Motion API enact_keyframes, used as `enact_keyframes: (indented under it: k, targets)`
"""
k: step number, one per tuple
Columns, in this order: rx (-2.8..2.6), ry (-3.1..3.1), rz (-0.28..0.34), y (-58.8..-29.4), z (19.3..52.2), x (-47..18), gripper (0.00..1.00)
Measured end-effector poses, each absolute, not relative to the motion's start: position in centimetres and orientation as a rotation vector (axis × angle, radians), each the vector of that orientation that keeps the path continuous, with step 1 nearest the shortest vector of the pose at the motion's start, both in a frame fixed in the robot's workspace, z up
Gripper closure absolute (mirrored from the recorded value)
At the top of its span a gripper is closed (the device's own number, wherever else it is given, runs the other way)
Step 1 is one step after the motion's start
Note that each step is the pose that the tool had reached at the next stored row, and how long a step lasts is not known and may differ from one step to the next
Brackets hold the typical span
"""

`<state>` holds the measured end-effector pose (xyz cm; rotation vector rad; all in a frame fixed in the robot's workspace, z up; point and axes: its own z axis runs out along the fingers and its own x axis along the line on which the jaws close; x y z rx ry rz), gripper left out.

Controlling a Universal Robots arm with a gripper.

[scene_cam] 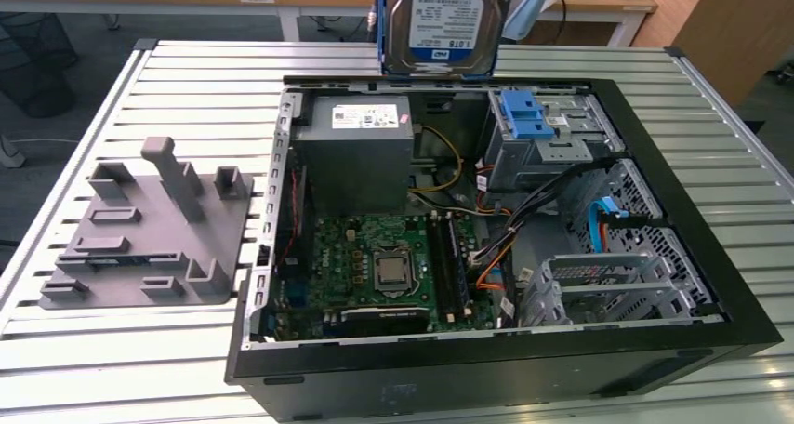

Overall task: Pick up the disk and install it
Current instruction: 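Pick up the disk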

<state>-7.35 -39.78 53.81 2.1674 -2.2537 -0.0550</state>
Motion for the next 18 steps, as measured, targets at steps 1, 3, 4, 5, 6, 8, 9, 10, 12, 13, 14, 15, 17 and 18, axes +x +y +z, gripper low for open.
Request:
enact_keyframes:
  k: [1, 3, 4, 5, 6, 8, 9, 10, 12, 13, 14, 15, 17, 18]
  targets:
    - [2.167, -2.254, -0.055, -40.2, 53.7, -7.4, 0.64]
    - [2.168, -2.254, -0.055, -41.1, 53.5, -7.4, 0.64]
    - [2.168, -2.254, -0.055, -41.4, 53.4, -7.4, 0.64]
    - [2.168, -2.254, -0.055, -41.5, 53.2, -7.4, 0.64]
    - [2.167, -2.254, -0.055, -41.5, 53.0, -7.3, 0.64]
    - [2.167, -2.254, -0.055, -41.5, 52.6, -7.3, 0.64]
    - [2.167, -2.254, -0.054, -41.7, 52.5, -7.3, 0.64]
    - [2.167, -2.253, -0.054, -42.1, 52.3, -7.2, 0.64]
    - [2.167, -2.254, -0.055, -43.0, 51.9, -7.3, 0.64]
    - [2.167, -2.254, -0.054, -43.5, 51.8, -7.2, 0.64]
    - [2.167, -2.254, -0.055, -43.8, 51.6, -7.3, 0.64]
    - [2.167, -2.254, -0.055, -44.1, 51.4, -7.3, 0.64]
    - [2.167, -2.254, -0.055, -44.5, 51.0, -7.2, 0.64]
    - [2.167, -2.254, -0.054, -44.5, 51.0, -7.3, 0.64]
